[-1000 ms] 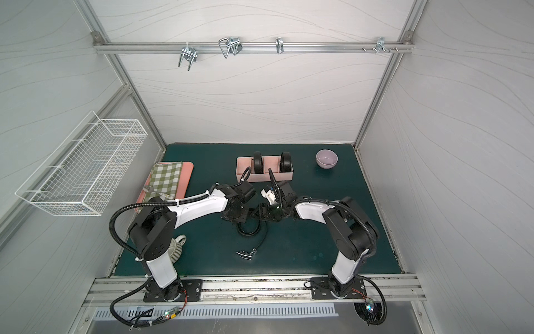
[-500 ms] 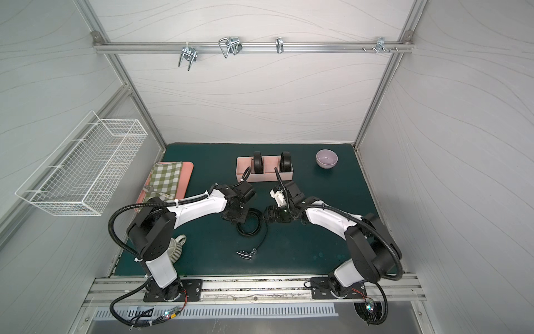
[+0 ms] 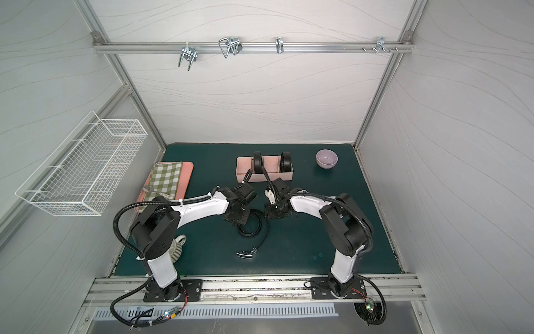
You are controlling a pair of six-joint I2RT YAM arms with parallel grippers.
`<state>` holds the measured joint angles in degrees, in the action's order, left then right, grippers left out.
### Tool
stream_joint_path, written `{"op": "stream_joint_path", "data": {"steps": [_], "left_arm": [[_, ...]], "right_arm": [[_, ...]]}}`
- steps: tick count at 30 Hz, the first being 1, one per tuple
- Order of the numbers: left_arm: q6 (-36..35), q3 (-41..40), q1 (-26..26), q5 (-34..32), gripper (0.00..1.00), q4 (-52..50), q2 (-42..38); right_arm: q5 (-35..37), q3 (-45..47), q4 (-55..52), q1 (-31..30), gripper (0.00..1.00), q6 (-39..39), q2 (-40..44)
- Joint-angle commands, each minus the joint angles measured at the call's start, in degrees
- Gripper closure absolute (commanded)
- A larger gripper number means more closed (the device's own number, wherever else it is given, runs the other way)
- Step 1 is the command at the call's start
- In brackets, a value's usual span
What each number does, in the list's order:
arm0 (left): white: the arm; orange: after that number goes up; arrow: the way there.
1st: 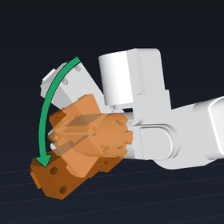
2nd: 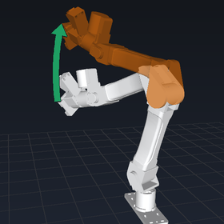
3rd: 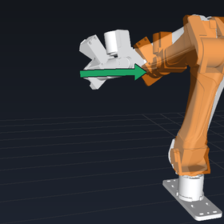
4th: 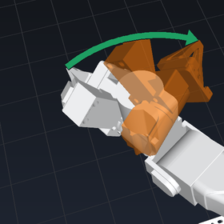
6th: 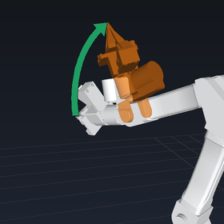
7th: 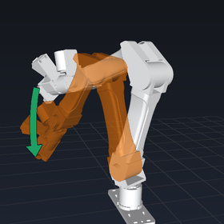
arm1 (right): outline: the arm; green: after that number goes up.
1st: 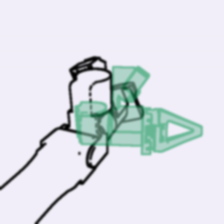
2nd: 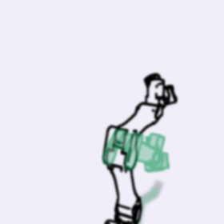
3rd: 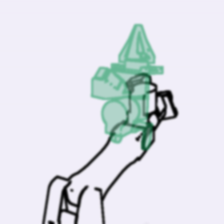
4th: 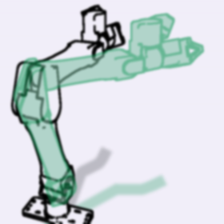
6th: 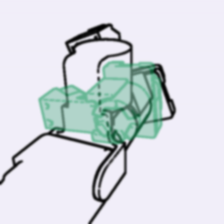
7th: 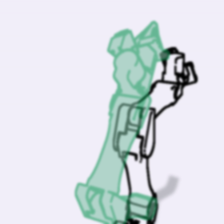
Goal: Place the belts into the storage roll
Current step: Roll the belt at the center of the board.
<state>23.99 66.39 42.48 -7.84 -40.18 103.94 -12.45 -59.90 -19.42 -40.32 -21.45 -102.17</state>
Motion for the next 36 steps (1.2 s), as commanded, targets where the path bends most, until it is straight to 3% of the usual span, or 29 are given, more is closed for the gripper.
{"op": "stream_joint_path", "data": {"steps": [1,6,14,24,36], "left_arm": [[-0.2,-0.6,0.4,0.0,0.86,3.2,2.5],[0.0,-1.2,0.5,-1.5,0.88,2.5,2.3],[0.3,-1.8,0.4,-2.4,0.89,1.9,2.3],[-0.3,-1.6,0.4,-1.9,0.9,1.0,2.9],[-0.7,-2.3,1.1,-2.6,0.84,-0.1,2.7]], "right_arm": [[5.7,-1.4,-5.1,-1.0,0.72,0.2,-1.6],[9.0,1.3,-4.3,0.2,0.84,-2.6,1.3],[6.1,8.2,-1.5,8.3,0.92,-6.4,6.7],[3.0,11.8,0.5,15.0,0.92,-6.6,8.0],[3.0,11.6,0.2,16.3,0.92,-5.9,8.6]]}}
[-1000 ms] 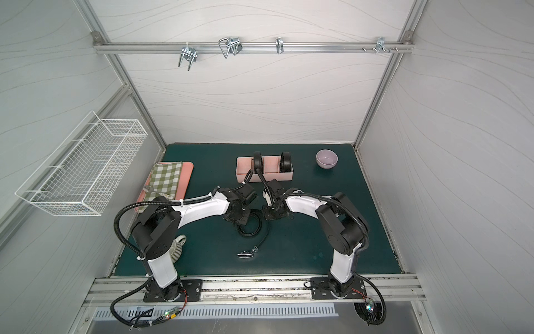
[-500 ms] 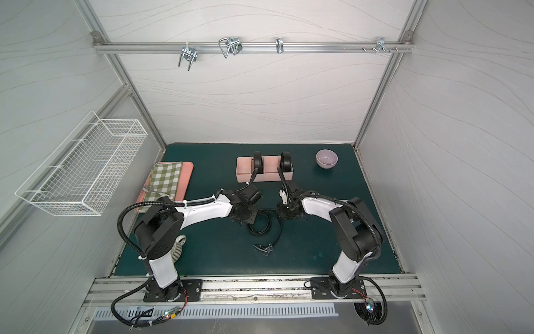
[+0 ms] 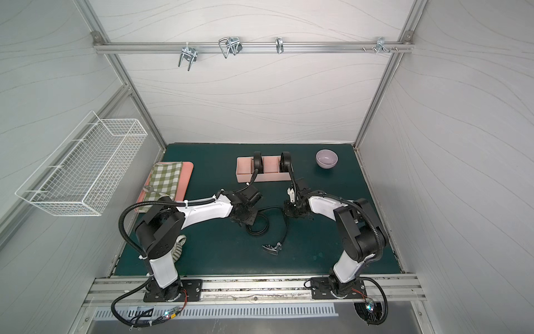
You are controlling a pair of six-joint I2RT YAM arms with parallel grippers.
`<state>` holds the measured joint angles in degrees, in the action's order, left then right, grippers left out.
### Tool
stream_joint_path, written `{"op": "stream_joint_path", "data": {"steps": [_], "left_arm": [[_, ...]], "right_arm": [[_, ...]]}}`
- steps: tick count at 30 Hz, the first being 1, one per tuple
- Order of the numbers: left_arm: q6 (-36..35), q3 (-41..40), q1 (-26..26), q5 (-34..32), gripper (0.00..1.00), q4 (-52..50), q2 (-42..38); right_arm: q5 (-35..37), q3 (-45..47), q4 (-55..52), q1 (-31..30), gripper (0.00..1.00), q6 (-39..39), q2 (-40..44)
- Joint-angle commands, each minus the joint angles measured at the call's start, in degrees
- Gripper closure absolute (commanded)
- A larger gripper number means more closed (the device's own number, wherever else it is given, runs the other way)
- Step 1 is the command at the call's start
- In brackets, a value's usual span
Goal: Place the belts into the storage roll
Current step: Roll the belt at the center of the board.
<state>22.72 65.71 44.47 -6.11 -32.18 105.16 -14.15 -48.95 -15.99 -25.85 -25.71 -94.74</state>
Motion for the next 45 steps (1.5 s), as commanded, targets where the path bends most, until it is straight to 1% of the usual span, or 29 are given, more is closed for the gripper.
{"op": "stream_joint_path", "data": {"steps": [1,11,14,17,20,23,26,29,32,34,36,39,40,42,43,45], "left_arm": [[0.6,-1.6,-1.0,-4.5,0.84,-8.3,1.5],[0.7,-2.0,-1.0,-5.4,0.84,-8.6,1.3],[1.0,-1.8,-1.0,-5.4,0.89,-8.3,1.8],[1.7,-0.3,-1.1,-6.2,0.93,-8.6,3.1],[2.5,3.4,-1.9,-6.6,1.0,-9.4,5.6],[2.3,8.4,-2.9,-6.9,1.0,-10.9,8.9],[1.6,13.4,-4.0,-7.8,1.0,-12.6,12.2],[1.4,16.2,-5.3,-7.3,1.0,-12.9,13.9],[1.2,17.8,-5.6,-7.2,1.0,-13.3,14.6],[1.3,18.2,-5.6,-6.8,1.0,-13.4,14.8],[1.6,17.7,-5.6,-6.6,1.0,-13.3,14.6],[2.0,16.6,-5.5,-5.5,1.0,-12.7,14.1],[2.1,16.2,-5.5,-5.1,1.0,-12.3,14.0],[2.4,15.6,-5.5,-4.4,1.0,-11.9,13.9],[2.5,15.4,-5.5,-4.1,1.0,-11.8,13.9],[2.5,15.2,-5.3,-3.8,1.0,-11.6,14.0]], "right_arm": [[4.8,0.8,-3.3,2.0,0.92,-1.7,1.3],[4.6,2.3,-3.8,6.0,0.91,-1.2,2.7],[3.8,2.7,-4.0,5.9,0.91,-1.1,3.4],[3.5,4.0,-4.5,4.2,0.91,-2.1,4.8],[3.0,7.3,-3.5,0.5,0.91,-4.9,7.1],[2.7,10.8,-1.9,-4.8,0.91,-9.1,9.3],[2.4,15.3,1.8,-10.6,0.91,-15.9,11.7],[2.6,19.0,7.1,-16.5,0.9,-23.8,14.0],[3.0,19.3,14.8,-22.4,0.89,-30.7,13.3],[1.9,15.5,17.1,-24.8,0.88,-31.4,10.1],[0.2,12.5,18.5,-25.3,0.83,-31.9,7.2],[-3.9,11.3,23.5,-24.9,0.62,-32.8,4.8],[-5.7,11.3,24.4,-24.5,0.56,-32.6,4.6],[-8.7,13.2,26.6,-23.0,0.5,-32.1,5.7],[-9.6,15.0,26.9,-21.7,0.44,-32.1,7.3],[-11.2,17.6,24.9,-18.5,0.38,-30.2,10.8]]}}
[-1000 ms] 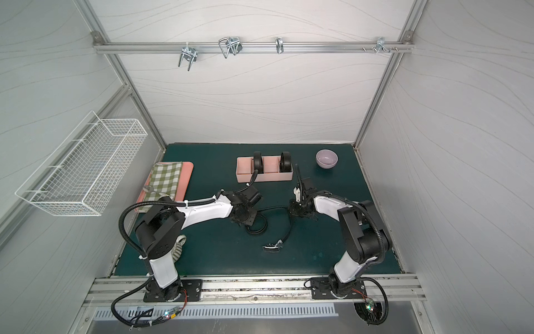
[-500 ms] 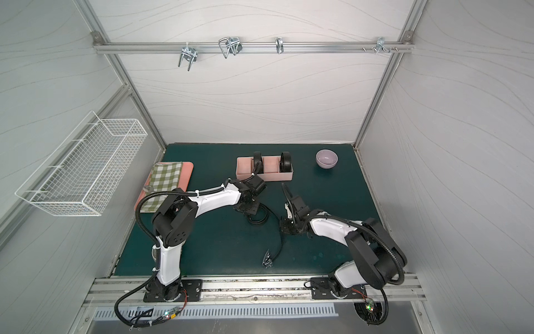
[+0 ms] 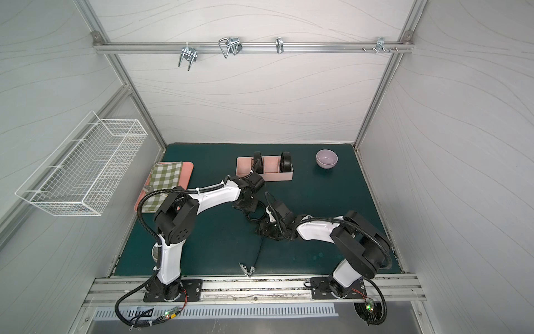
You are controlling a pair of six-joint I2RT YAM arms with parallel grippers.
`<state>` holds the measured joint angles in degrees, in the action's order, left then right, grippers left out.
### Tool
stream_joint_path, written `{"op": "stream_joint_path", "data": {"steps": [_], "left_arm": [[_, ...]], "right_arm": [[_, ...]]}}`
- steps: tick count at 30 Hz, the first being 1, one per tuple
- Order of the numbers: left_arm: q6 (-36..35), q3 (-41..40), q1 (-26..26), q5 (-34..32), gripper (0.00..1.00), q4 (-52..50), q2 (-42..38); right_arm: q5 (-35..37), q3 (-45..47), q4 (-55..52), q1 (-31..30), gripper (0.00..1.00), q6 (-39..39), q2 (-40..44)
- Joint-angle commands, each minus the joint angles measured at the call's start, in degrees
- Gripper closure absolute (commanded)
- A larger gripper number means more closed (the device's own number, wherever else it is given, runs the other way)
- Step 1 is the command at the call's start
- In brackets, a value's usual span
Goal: Place the belts into the storage roll
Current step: Roll the belt at the center of the board.
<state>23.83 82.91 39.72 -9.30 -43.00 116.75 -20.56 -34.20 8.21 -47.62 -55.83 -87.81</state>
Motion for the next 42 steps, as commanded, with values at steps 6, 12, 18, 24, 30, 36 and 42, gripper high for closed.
{"op": "stream_joint_path", "data": {"steps": [6,12,18,24,30,36,42], "left_arm": [[1.7,-1.8,0.4,-1.0,1.0,-1.7,2.4],[2.5,-0.2,2.0,-0.9,1.0,-2.9,3.4],[3.6,1.1,2.5,-0.8,1.0,-3.6,4.8],[4.7,3.5,2.5,-0.8,1.0,-5.3,6.8],[5.0,3.8,2.4,-0.7,1.0,-5.1,6.6],[4.9,3.4,2.4,-0.5,1.0,-4.6,6.3],[4.9,2.7,2.4,0.2,1.0,-3.8,6.3]], "right_arm": [[-5.1,2.5,-14.4,12.7,0.25,12.4,13.8],[-8.4,-3.2,-18.1,21.0,0.29,19.1,9.0],[-14.6,-11.7,-16.6,22.1,0.33,22.5,-3.0],[-19.9,-12.4,-11.9,20.5,0.32,19.4,-8.8],[-18.2,-8.6,-4.8,16.7,0.33,11.2,-7.0],[-17.2,-6.8,2.2,14.0,0.34,2.6,-6.3],[-16.7,-6.5,4.1,12.3,0.34,0.2,-6.0]]}}
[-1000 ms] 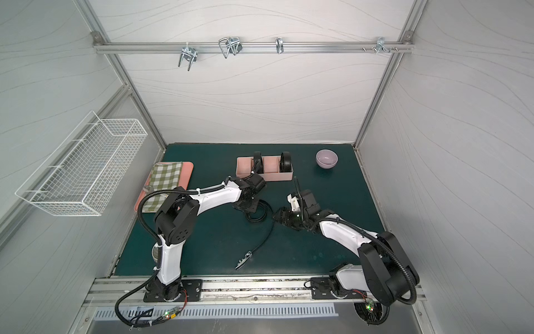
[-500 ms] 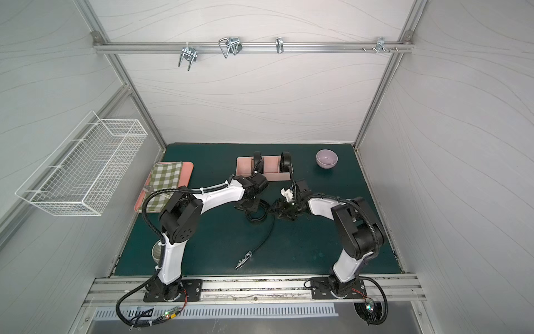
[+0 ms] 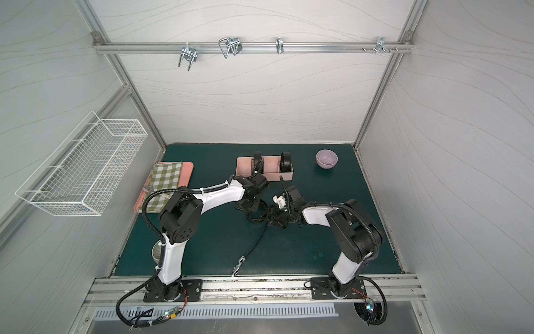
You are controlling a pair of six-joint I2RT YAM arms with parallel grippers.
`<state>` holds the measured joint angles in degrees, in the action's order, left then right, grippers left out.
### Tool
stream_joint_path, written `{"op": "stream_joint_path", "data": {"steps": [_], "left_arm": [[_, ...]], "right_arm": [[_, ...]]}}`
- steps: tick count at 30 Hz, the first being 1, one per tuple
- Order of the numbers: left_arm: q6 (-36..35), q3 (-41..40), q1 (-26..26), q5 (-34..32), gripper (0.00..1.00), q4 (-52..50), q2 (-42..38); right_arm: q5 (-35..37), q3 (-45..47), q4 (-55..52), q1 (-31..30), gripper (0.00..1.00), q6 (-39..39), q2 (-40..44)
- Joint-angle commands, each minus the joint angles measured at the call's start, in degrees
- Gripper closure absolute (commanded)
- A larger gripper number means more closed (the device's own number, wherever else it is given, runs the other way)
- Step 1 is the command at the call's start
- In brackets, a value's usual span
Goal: Place the belts into the storage roll
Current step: Roll the belt at the center of the board.
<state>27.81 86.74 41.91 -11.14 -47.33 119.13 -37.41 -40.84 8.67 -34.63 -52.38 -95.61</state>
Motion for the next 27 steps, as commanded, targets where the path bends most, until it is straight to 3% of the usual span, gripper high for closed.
{"op": "stream_joint_path", "data": {"steps": [1,11,18,21,27], "left_arm": [[0.9,-1.3,0.2,2.0,1.0,0.7,3.9],[1.1,-1.3,0.2,2.3,1.0,0.8,3.7],[0.9,-1.5,0.2,2.4,1.0,1.0,3.6],[0.8,-1.8,0.2,2.6,1.0,1.3,3.6],[0.8,-2.2,0.2,2.7,1.0,1.5,3.5]], "right_arm": [[0.3,0.1,3.8,-0.7,0.34,-3.5,1.5],[1.8,0.8,12.8,-2.1,0.39,-12.9,-2.9],[3.2,1.9,11.0,-3.8,0.37,-13.9,-2.9],[2.5,2.3,8.3,-3.9,0.36,-11.5,-1.2],[8.5,-2.8,-14.8,-2.1,0.25,5.0,6.0]]}}
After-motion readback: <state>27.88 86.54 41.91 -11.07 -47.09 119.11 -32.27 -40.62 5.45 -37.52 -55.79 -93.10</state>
